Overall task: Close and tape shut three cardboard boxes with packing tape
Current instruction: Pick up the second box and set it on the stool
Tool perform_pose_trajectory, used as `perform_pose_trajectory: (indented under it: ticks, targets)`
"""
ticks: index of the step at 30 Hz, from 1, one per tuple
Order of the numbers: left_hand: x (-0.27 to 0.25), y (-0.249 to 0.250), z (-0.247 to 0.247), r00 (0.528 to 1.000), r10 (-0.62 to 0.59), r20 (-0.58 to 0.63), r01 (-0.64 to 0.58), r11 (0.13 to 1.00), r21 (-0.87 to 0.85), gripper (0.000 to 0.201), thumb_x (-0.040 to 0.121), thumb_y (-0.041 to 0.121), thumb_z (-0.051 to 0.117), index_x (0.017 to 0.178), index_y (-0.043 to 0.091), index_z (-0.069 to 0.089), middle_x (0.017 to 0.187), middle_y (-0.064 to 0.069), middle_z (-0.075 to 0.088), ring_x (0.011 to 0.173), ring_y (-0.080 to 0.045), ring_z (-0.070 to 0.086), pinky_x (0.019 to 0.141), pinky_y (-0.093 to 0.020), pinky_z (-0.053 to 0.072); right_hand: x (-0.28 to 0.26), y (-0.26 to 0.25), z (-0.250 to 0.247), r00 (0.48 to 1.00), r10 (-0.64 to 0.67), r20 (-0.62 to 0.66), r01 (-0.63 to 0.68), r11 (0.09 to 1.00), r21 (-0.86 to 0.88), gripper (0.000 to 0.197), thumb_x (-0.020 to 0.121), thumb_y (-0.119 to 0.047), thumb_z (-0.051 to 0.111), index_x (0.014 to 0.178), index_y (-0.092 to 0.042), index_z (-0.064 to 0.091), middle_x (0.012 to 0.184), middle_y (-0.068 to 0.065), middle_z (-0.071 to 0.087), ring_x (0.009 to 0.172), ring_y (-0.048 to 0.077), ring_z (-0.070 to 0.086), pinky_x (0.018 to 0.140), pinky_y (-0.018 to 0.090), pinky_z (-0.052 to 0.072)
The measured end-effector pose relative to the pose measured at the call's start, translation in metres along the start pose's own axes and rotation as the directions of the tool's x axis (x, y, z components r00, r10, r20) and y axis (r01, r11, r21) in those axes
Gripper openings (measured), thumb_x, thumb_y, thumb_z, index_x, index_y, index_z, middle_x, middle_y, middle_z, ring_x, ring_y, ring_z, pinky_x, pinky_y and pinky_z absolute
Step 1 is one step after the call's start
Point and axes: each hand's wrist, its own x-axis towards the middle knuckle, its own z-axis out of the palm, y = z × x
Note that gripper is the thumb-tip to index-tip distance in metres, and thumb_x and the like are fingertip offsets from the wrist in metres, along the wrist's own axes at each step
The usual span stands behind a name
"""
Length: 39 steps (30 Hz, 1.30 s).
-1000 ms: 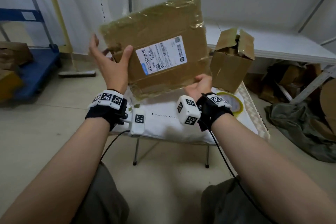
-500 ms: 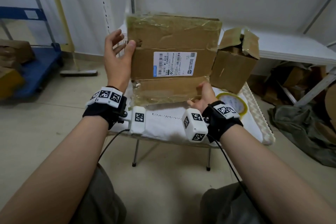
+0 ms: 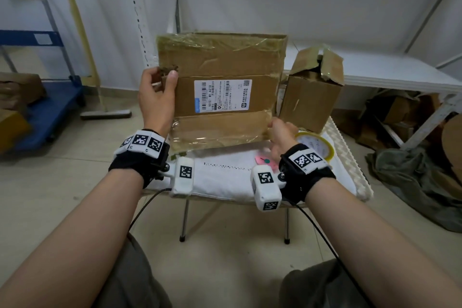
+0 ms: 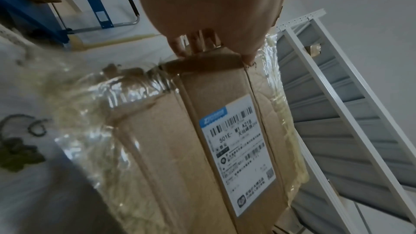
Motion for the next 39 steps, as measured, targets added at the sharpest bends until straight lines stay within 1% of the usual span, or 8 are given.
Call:
perform_pose_trajectory:
  ticks: [2, 4, 7, 12, 17, 22, 28, 39]
  targets:
    - [0.001, -0.001, -0.002, 1.0, -0.021, -0.014, 0.021, 1.0, 0.004, 0.033, 0.09, 0.044, 0.064, 0.116, 0.026, 0.057, 0.11, 0.005, 0.067, 0.098, -0.009, 0.064, 0.091, -0.029, 0.054, 0.0, -0.003, -0.002, 0.998, -0.048, 0.044, 0.051, 0.997, -0.054, 0.072, 0.092, -0.008, 0.054, 0.156, -0.024, 0.024, 0.126, 0.009, 0.056, 0.107, 0.025, 0.056, 0.104, 0.05, 0.049]
    - [0.002, -0.002, -0.003, 0.999, -0.039, -0.032, 0.039, 0.999, 0.011, 0.032, 0.089, 0.044, 0.064, 0.115, 0.026, 0.057, 0.105, 0.006, 0.067, 0.096, -0.01, 0.065, 0.092, -0.033, 0.054, -0.006, -0.008, -0.005, 0.992, -0.03, 0.124, 0.046, 0.991, -0.129, 0.06, 0.096, -0.011, 0.054, 0.151, -0.027, 0.036, 0.138, 0.003, 0.049, 0.124, 0.027, 0.049, 0.112, 0.054, 0.041]
    - [0.001, -0.002, -0.003, 0.998, -0.044, -0.043, 0.046, 0.997, 0.057, 0.03, 0.086, 0.044, 0.063, 0.109, 0.026, 0.056, 0.105, 0.003, 0.067, 0.095, -0.014, 0.065, 0.092, -0.038, 0.054, -0.008, -0.011, -0.008, 0.981, 0.049, 0.185, -0.008, 0.975, -0.22, 0.025, 0.097, -0.02, 0.055, 0.122, -0.02, 0.056, 0.131, 0.009, 0.055, 0.119, 0.028, 0.053, 0.107, 0.048, 0.046]
    - [-0.001, 0.0, 0.001, 0.997, -0.07, -0.042, 0.074, 0.993, 0.097, 0.027, 0.084, 0.043, 0.055, 0.102, 0.024, 0.054, 0.107, -0.005, 0.066, 0.094, -0.019, 0.062, 0.09, -0.042, 0.054, -0.01, -0.013, -0.012, 0.982, 0.059, 0.182, -0.016, 0.973, -0.229, 0.028, 0.088, -0.027, 0.057, 0.113, -0.014, 0.054, 0.11, 0.004, 0.05, 0.096, 0.02, 0.046, 0.092, 0.04, 0.041]
    - [-0.002, 0.004, 0.005, 0.997, -0.065, -0.032, 0.069, 0.987, 0.147, 0.034, 0.085, 0.044, 0.049, 0.109, 0.021, 0.056, 0.115, -0.006, 0.062, 0.104, -0.022, 0.059, 0.097, -0.045, 0.049, -0.005, -0.02, -0.009, 0.988, -0.145, 0.048, 0.15, 0.983, -0.109, 0.049, 0.084, -0.035, 0.063, 0.125, -0.017, 0.043, 0.125, 0.005, 0.046, 0.113, 0.022, 0.046, 0.096, 0.045, 0.038]
    - [-0.005, 0.005, 0.01, 0.998, -0.055, 0.009, 0.052, 0.977, 0.209, 0.034, 0.1, 0.027, 0.04, 0.127, 0.01, 0.052, 0.128, -0.009, 0.047, 0.12, -0.024, 0.047, 0.109, -0.039, 0.035, -0.006, -0.033, -0.007, 0.922, -0.363, 0.135, 0.375, 0.924, -0.072, 0.054, 0.091, -0.033, 0.063, 0.14, -0.031, 0.041, 0.133, -0.004, 0.048, 0.116, 0.015, 0.05, 0.093, 0.032, 0.039]
    - [-0.003, 0.008, 0.013, 0.997, -0.076, -0.016, 0.077, 0.991, 0.109, 0.031, 0.101, 0.025, 0.037, 0.122, 0.013, 0.057, 0.119, -0.005, 0.04, 0.116, -0.021, 0.048, 0.111, -0.035, 0.034, -0.008, -0.051, -0.005, 0.815, -0.519, 0.258, 0.564, 0.814, -0.143, 0.071, 0.085, -0.039, 0.067, 0.147, -0.054, 0.035, 0.136, 0.0, 0.046, 0.126, 0.017, 0.05, 0.101, 0.04, 0.043]
    - [-0.004, 0.008, 0.014, 0.992, -0.123, 0.013, 0.122, 0.99, 0.066, 0.019, 0.102, 0.028, 0.038, 0.109, 0.025, 0.055, 0.12, -0.004, 0.039, 0.113, -0.017, 0.046, 0.113, -0.039, 0.035, -0.011, -0.066, -0.01, 0.669, -0.639, 0.379, 0.726, 0.672, -0.148, 0.092, 0.091, -0.025, 0.071, 0.159, -0.042, 0.012, 0.169, -0.004, 0.015, 0.154, 0.017, 0.02, 0.123, 0.054, 0.025]
